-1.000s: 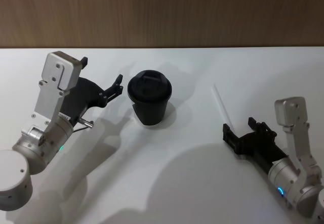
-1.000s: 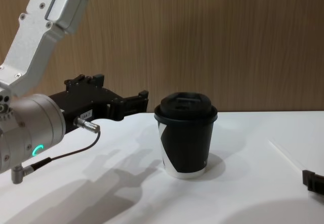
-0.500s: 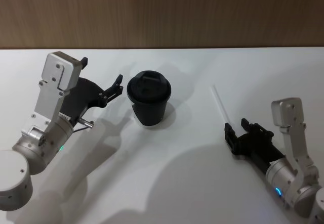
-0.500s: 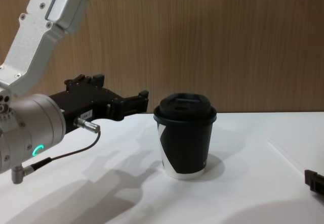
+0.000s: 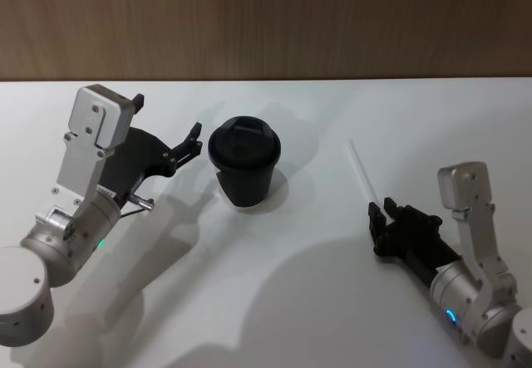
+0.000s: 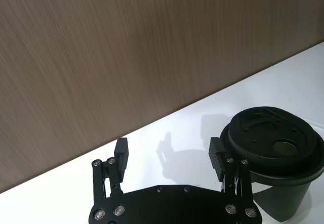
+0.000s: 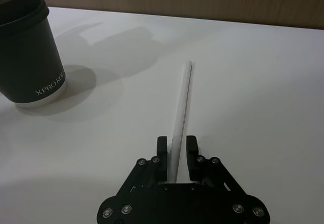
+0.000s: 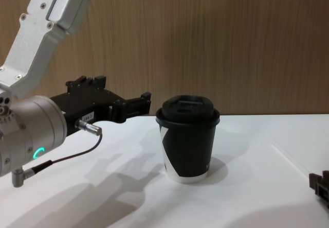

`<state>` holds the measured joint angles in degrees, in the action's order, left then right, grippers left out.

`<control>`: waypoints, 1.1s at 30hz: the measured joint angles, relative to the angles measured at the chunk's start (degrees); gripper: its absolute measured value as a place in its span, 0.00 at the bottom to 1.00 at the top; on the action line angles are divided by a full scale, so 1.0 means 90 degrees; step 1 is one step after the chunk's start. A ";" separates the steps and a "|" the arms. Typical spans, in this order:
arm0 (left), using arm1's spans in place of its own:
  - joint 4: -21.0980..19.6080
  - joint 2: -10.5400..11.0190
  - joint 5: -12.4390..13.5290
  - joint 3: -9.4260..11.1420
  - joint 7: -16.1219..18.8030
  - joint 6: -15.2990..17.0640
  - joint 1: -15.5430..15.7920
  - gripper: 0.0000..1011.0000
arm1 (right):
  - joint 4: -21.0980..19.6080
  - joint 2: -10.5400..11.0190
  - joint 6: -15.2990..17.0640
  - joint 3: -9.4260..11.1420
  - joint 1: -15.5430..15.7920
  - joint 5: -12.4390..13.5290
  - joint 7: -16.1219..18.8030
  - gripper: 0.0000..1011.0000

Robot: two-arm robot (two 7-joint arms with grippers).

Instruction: Pick up the straw with one hand, pass it to the other hand, and insert it into the cup.

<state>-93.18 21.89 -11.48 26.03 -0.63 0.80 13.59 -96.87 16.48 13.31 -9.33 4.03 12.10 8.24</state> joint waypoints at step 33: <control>0.0000 0.0000 0.0000 0.0000 0.0000 0.0000 0.0000 0.99 | -0.0229 -0.0155 -0.0375 0.0074 -0.0108 -0.0207 0.0181 0.02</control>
<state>-93.18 21.89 -11.48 26.02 -0.63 0.80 13.59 -98.93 15.09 9.94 -8.67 3.05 10.24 9.87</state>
